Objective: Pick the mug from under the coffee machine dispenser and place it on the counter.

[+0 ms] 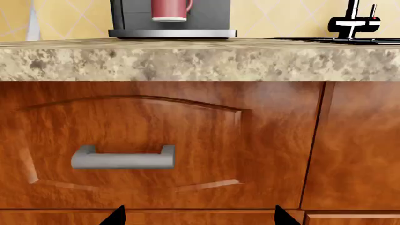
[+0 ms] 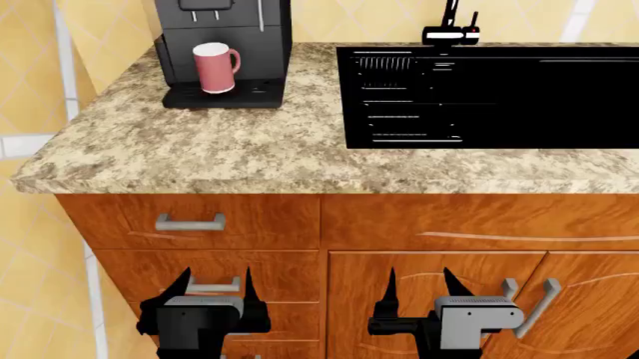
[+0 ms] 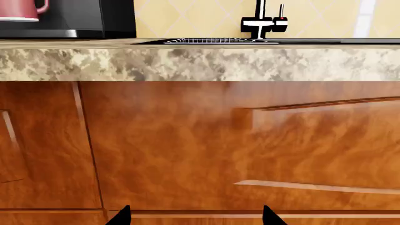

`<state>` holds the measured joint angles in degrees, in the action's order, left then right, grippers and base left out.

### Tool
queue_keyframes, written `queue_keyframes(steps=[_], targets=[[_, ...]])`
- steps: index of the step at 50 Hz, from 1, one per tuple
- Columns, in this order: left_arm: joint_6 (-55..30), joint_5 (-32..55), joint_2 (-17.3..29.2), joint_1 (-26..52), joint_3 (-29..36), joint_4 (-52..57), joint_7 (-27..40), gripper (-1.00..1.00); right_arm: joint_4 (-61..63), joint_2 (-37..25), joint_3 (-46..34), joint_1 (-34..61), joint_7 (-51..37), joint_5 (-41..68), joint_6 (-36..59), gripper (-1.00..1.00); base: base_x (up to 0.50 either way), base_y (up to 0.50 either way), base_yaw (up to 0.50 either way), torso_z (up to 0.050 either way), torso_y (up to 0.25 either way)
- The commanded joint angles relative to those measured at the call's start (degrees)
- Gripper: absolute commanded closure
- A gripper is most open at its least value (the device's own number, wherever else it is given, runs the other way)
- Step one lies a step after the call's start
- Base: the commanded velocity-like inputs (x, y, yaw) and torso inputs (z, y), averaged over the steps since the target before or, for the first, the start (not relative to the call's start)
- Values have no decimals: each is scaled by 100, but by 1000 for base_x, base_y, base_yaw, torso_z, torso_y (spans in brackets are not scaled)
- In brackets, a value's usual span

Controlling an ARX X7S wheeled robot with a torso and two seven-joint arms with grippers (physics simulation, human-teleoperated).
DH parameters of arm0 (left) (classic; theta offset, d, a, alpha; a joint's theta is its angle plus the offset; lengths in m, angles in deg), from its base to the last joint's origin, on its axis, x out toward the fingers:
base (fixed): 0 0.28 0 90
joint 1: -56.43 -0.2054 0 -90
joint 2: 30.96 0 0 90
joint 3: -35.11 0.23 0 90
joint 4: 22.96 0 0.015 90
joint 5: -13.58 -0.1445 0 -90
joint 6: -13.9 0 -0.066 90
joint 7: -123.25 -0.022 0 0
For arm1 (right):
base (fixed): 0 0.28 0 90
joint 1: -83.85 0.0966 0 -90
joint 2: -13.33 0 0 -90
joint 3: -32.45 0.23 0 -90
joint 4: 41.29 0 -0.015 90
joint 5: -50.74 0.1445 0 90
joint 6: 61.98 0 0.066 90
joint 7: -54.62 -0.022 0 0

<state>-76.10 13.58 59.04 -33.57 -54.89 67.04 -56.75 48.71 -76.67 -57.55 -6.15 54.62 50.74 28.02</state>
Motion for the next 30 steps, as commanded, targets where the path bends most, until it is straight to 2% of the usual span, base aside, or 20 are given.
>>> queue_keyframes(steps=[1, 17, 30], targets=[[20, 65, 96, 0, 119, -30, 101, -100, -7, -87, -107, 6, -135, 78, 1, -100, 0, 0, 0, 0, 0], [7, 230, 333, 19, 423, -92, 330, -100, -6, -308, -340, 25, -527, 284, 51, -100, 0, 0, 0, 0, 0], [-22, 354, 426, 19, 535, -57, 447, -100, 38, -433, -503, 23, -612, 370, 125, -100, 0, 485, 0, 0, 0]])
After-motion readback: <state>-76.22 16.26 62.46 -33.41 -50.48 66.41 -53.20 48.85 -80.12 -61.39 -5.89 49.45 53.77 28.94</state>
